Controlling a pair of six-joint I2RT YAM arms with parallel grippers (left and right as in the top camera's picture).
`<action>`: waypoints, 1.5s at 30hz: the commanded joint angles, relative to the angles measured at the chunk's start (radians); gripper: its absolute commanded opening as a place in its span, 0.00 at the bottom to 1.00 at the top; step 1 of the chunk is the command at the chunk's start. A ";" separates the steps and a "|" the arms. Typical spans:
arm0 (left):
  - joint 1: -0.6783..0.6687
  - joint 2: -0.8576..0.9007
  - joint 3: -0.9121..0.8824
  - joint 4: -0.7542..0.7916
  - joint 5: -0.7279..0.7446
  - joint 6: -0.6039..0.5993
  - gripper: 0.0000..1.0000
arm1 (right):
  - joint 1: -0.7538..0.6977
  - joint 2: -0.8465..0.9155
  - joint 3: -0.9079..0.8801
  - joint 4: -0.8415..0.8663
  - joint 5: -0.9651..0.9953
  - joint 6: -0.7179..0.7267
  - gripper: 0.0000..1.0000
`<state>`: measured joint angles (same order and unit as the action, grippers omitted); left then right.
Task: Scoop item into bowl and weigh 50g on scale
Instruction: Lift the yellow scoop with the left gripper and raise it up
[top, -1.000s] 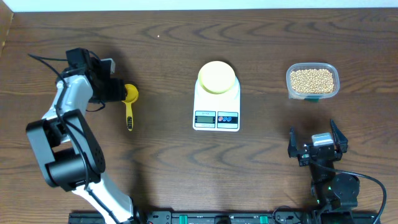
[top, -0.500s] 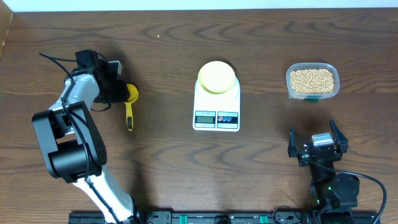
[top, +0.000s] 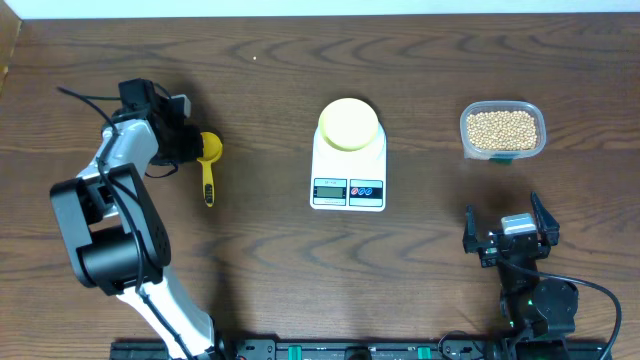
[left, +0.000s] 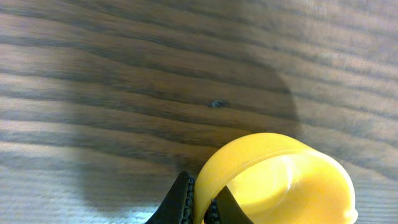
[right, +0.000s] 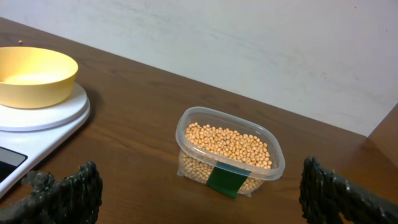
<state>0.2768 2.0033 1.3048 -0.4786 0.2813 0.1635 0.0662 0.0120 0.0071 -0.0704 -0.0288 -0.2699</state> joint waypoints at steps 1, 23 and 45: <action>0.007 -0.127 0.015 0.012 -0.005 -0.113 0.07 | 0.006 -0.006 -0.002 -0.004 0.004 0.007 0.99; -0.019 -0.404 0.015 -0.014 -0.002 -0.229 0.07 | 0.006 -0.006 -0.002 -0.004 0.004 0.007 0.99; -0.144 -0.405 0.015 0.065 0.180 -0.548 0.07 | 0.006 -0.006 -0.002 -0.004 0.004 0.007 0.99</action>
<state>0.1356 1.6016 1.3045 -0.4313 0.3702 -0.2825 0.0662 0.0120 0.0071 -0.0704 -0.0284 -0.2699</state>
